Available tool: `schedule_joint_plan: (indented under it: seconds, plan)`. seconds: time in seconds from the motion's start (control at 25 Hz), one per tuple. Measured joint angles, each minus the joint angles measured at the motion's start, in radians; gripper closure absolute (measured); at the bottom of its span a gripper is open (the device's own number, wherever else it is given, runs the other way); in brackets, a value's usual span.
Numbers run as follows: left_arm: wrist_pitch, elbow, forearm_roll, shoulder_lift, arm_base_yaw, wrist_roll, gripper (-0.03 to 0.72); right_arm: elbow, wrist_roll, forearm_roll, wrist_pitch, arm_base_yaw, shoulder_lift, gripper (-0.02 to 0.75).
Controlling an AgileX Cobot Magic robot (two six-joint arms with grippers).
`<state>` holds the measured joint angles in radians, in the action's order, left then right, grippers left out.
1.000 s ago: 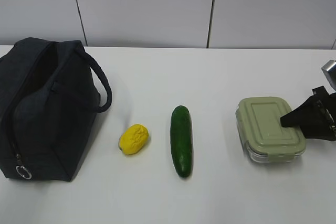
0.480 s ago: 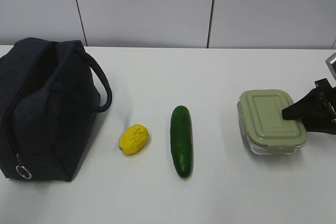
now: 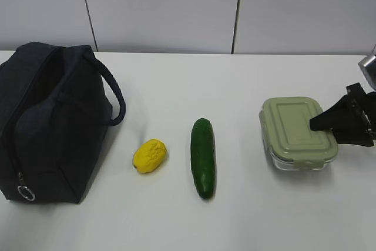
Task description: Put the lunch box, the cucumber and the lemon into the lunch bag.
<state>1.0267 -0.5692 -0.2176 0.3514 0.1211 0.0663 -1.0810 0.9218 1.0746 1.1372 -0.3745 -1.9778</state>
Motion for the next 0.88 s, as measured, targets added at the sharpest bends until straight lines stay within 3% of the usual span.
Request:
schedule_joint_plan:
  seconds: [0.6, 0.88]
  plan:
    - [-0.147, -0.009, -0.058, 0.247, 0.0, 0.0, 0.375, 0.0, -0.042, 0.004, 0.002, 0.027, 0.099, 0.387]
    - [-0.198, -0.057, -0.071, 0.332, 0.0, 0.0, 0.374, 0.001, -0.055, 0.01, 0.006, 0.092, 0.136, 0.387]
